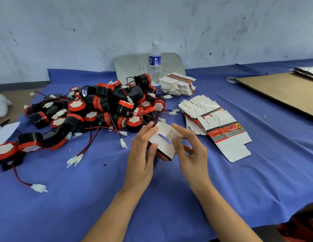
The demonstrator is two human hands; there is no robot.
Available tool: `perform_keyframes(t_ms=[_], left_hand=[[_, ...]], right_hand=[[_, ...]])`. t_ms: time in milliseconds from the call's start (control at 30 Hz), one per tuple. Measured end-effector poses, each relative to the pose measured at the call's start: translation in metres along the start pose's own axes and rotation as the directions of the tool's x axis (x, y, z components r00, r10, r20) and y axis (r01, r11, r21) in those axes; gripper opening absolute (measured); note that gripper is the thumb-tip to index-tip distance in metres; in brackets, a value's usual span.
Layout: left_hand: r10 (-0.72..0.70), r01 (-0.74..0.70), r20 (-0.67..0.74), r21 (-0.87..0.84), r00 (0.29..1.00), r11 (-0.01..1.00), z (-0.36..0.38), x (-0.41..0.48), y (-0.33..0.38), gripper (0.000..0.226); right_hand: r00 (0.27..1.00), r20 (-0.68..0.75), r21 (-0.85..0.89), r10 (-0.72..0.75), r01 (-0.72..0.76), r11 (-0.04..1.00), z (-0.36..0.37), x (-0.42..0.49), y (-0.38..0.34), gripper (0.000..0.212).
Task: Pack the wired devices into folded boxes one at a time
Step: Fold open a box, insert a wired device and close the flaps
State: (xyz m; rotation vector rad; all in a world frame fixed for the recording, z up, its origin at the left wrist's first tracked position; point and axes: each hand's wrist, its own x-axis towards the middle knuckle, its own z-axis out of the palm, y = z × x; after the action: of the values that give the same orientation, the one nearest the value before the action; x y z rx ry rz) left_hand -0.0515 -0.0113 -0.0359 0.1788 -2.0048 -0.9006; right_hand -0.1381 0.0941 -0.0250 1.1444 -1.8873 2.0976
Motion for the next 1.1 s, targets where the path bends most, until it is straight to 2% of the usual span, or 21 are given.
perform_keyframes(t_ms=[67,167,300,400,567,667,767,900,967,1033,1100], left_hand=[[-0.008,0.008,0.019,-0.005,1.0,1.0,0.0,0.0,-0.002,0.036],[-0.015,0.016,0.041,-0.021,0.999,1.0,-0.002,0.002,-0.001,0.034],[-0.058,0.059,0.013,-0.044,0.998,0.997,-0.001,0.001,0.004,0.029],[-0.126,0.119,-0.058,-0.111,0.99,0.987,0.005,-0.003,0.008,0.038],[-0.126,0.116,-0.146,-0.081,0.981,0.99,0.006,-0.002,0.01,0.033],[-0.092,0.082,-0.133,-0.081,0.987,0.993,0.007,-0.002,0.008,0.037],[-0.078,0.068,-0.132,-0.083,0.988,0.994,0.008,-0.002,0.008,0.042],[-0.072,0.065,-0.105,-0.073,0.992,0.995,0.006,-0.002,0.009,0.042],[-0.062,0.056,-0.077,-0.083,0.995,0.995,0.005,-0.002,0.01,0.046],[-0.037,0.035,-0.017,-0.113,0.999,0.993,0.002,-0.002,0.009,0.056],[-0.017,0.025,0.076,-0.104,0.997,0.994,0.002,-0.003,0.007,0.079]], right_hand=[[0.999,0.028,0.002,-0.045,0.045,0.999,0.0,-0.001,-0.001,0.034],[0.998,0.065,0.038,-0.012,0.009,0.999,0.0,-0.001,-0.001,0.023],[0.994,0.113,0.067,-0.01,0.003,0.998,-0.002,-0.001,0.001,0.028],[0.985,0.172,0.1,-0.02,0.003,0.995,-0.003,-0.001,0.001,0.027],[0.972,0.198,0.276,0.13,-0.183,0.944,-0.003,0.001,-0.007,0.025],[0.932,0.276,0.302,0.232,-0.314,0.9,-0.004,0.005,-0.005,0.012],[0.889,0.37,0.274,0.269,-0.382,0.883,-0.004,0.004,-0.001,0.022],[0.893,0.359,0.207,0.27,-0.359,0.91,-0.005,0.004,-0.004,0.047],[0.897,0.353,0.172,0.266,-0.341,0.924,-0.005,0.004,-0.005,0.053],[0.91,0.31,0.148,0.277,-0.334,0.931,-0.005,0.005,-0.005,0.053],[0.926,0.237,0.173,0.295,-0.339,0.925,-0.006,0.005,-0.006,0.047]])
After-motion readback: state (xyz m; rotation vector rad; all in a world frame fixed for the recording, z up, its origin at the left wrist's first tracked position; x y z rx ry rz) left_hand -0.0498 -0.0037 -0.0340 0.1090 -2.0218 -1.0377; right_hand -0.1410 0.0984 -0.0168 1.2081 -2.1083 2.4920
